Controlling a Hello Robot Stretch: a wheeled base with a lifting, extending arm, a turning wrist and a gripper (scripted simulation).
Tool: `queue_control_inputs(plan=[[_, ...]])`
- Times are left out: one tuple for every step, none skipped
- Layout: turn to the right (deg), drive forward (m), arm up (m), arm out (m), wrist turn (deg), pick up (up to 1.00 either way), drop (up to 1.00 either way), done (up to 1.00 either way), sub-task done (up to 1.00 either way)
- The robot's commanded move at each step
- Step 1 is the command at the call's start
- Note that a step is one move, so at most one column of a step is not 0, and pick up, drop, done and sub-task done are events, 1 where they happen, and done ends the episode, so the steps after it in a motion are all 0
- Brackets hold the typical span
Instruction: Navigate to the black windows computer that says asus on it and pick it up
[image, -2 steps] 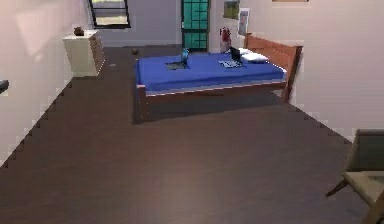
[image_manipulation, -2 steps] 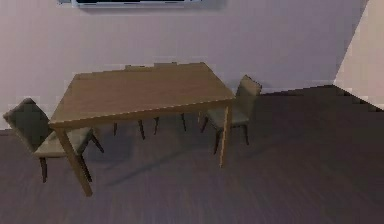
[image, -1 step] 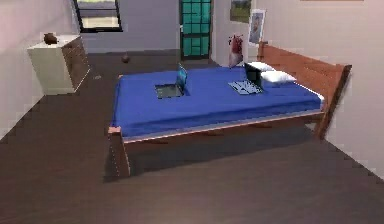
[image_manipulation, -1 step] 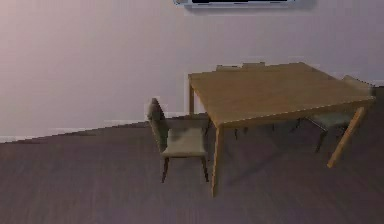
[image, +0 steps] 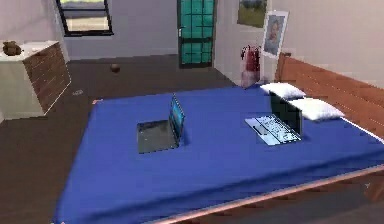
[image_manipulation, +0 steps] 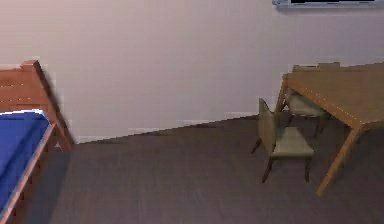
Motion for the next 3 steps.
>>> queue_control_inputs(plan=[[-45.0,0.0,0.0,0.0,0.0,0.0,0.0,0.0,0.0],[-45.0,0.0,0.0,0.0,0.0,0.0,0.0,0.0,0.0],[45.0,0.0,0.0,0.0,0.0,0.0,0.0,0.0,0.0]])
